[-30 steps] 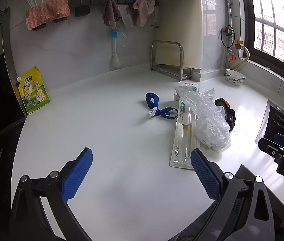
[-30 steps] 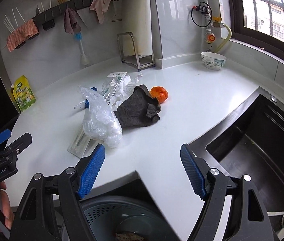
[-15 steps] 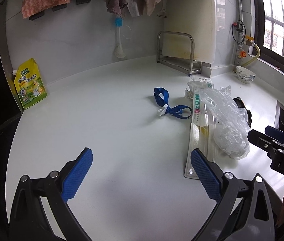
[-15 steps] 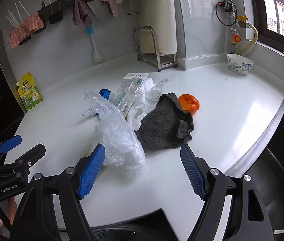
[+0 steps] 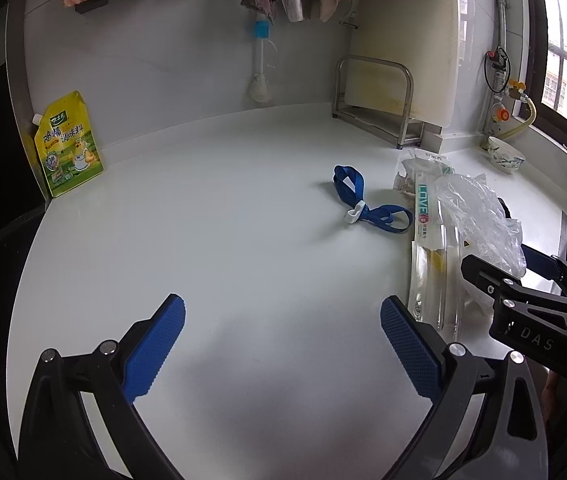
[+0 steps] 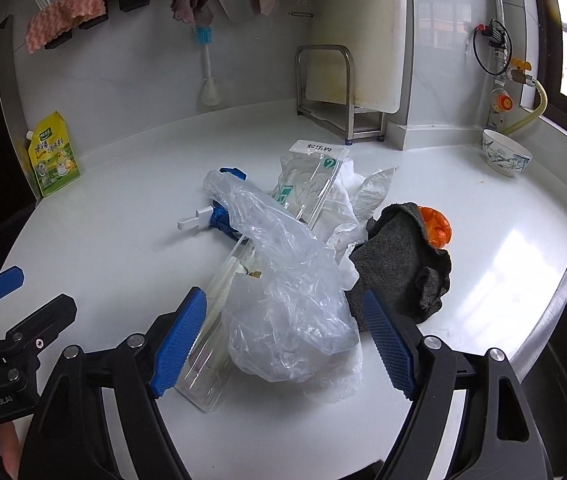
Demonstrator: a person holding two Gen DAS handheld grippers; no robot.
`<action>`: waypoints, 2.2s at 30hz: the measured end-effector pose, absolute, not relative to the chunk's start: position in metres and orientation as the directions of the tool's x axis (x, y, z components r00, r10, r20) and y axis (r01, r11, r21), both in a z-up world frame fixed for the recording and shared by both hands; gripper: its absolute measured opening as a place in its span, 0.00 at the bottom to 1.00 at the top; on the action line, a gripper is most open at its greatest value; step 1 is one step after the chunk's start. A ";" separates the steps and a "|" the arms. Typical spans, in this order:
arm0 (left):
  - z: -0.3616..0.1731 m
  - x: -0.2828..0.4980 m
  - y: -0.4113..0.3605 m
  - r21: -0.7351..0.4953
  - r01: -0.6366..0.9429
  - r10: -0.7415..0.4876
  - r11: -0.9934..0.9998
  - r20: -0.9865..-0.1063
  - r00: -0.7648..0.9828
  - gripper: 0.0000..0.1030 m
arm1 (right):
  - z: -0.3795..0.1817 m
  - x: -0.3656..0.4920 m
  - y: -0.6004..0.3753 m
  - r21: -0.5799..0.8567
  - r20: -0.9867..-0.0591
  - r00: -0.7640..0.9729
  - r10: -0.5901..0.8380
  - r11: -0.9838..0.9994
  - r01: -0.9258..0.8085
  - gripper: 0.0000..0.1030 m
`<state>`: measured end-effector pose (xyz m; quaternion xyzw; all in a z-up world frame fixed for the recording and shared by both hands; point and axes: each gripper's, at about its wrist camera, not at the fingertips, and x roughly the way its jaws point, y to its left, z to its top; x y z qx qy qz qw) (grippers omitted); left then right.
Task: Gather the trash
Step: 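Reach the right tool to the plastic bag and close on it, then lift the bag with the right tool while the left tool grasps the toothbrush package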
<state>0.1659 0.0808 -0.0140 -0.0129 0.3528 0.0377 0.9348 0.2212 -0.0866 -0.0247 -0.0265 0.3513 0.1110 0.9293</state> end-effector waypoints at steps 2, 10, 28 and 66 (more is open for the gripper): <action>-0.015 0.166 0.081 -0.001 -0.078 0.058 0.997 -0.664 0.746 0.94 | -0.027 0.222 -0.082 0.000 -0.655 0.737 0.167 0.975 -0.221 0.73; -0.017 0.169 0.079 -0.025 -0.069 0.034 0.997 -0.676 0.736 0.94 | -0.026 0.214 -0.082 -0.021 -0.646 0.745 0.166 0.972 -0.235 0.25; -0.019 0.196 0.010 -0.062 0.091 -0.109 0.994 -0.694 0.711 0.94 | 0.000 0.179 -0.182 0.261 -0.567 0.782 0.258 0.957 -0.126 0.20; -0.039 0.235 -0.021 -0.039 0.156 -0.130 0.987 -0.762 0.635 0.48 | -0.019 0.161 -0.210 0.319 -0.574 0.774 0.267 0.944 -0.088 0.20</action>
